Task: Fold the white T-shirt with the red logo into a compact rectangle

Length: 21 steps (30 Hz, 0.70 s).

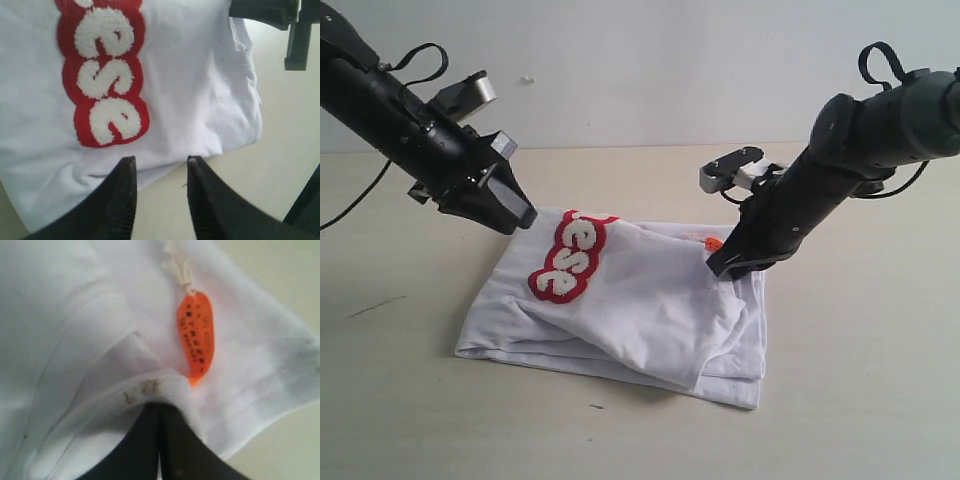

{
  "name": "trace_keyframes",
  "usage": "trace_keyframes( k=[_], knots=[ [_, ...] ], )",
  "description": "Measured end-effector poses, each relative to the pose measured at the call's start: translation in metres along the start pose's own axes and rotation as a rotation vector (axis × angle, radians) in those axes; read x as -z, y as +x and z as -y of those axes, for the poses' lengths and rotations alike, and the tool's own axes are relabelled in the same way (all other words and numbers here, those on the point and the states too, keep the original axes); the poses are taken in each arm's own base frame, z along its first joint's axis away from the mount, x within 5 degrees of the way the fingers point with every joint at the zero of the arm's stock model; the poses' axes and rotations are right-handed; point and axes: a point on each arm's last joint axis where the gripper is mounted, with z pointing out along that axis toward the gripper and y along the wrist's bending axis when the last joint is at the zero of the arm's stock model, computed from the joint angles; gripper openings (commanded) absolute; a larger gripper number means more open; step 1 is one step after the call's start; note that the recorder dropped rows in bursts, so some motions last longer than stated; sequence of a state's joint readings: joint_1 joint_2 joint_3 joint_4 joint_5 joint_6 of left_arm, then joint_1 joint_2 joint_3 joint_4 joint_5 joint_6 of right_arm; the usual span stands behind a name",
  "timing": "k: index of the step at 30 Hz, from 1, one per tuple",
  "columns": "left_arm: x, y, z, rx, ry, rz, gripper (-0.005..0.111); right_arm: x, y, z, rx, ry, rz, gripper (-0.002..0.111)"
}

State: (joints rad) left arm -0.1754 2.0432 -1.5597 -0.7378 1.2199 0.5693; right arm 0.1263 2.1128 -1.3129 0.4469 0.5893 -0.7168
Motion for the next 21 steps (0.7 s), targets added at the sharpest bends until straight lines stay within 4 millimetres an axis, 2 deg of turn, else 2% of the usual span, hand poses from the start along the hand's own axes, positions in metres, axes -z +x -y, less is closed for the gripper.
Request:
trace_keyframes(
  k=[6, 21],
  knots=[
    [0.007, 0.0, 0.005, -0.011, -0.005, 0.016, 0.036, 0.0, -0.005, 0.005, -0.006, 0.05, 0.056, 0.0],
    [0.01, -0.001, 0.007, -0.004, 0.012, 0.036, 0.036, 0.005, -0.015, 0.012, -0.044, 0.135, 0.166, 0.0]
  ],
)
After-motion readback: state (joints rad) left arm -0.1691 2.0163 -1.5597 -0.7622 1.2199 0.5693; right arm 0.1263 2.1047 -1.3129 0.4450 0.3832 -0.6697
